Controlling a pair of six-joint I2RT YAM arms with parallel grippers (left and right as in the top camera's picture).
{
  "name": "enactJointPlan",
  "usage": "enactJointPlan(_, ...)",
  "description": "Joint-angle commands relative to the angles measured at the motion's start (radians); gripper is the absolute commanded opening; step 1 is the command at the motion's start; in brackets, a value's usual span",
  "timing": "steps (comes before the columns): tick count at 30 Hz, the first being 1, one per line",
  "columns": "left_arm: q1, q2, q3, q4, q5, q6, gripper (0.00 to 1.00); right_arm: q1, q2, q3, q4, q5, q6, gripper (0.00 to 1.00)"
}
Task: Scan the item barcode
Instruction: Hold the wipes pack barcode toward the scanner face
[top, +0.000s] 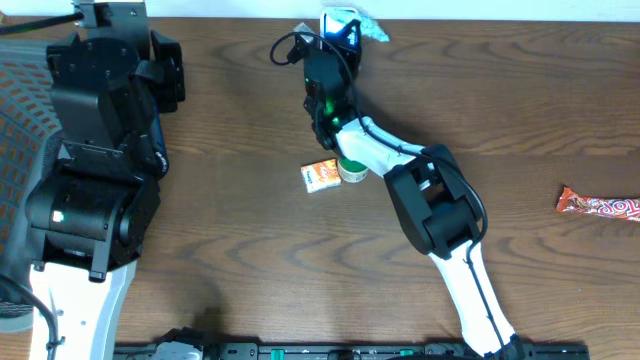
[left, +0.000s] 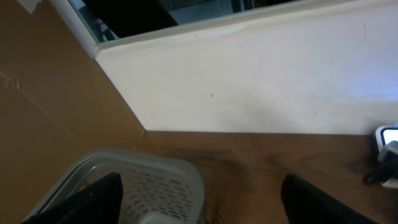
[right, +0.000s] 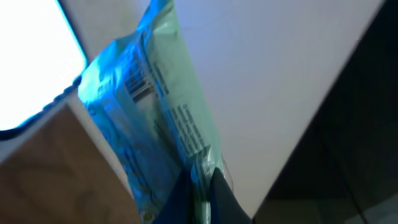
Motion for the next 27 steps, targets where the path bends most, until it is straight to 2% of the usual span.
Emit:
enactJointPlan(1,0.004,0.002,-0.005,-0.008,-0.012,-0.005,0.82,-0.046,-0.003,0.029,0.034,-0.035,-0.154,0.01)
enactJointPlan(5,0.004,0.003,-0.005,-0.014,-0.012,-0.005,0.82,-0.078,-0.003,0.029,0.033,-0.052,-0.196,0.01)
enactJointPlan(9,0.004,0.017,-0.005,-0.015,-0.012,-0.005,0.82,-0.092,-0.003,0.029,-0.050,-0.051,-0.212,0.01)
enactJointPlan(14,0.004,0.050,-0.005,-0.018,-0.012,-0.005,0.82,-0.082,-0.002,0.028,-0.190,-0.051,-0.159,0.01)
enactJointPlan(22,0.004,0.078,-0.005,-0.022,-0.012,-0.004,0.82,-0.039,0.025,0.028,-0.241,-0.065,-0.144,0.01)
enactJointPlan(27,0.004,0.078,-0.005,-0.031,-0.012,-0.004,0.82,-0.023,0.036,0.028,-0.334,-0.073,-0.117,0.01)
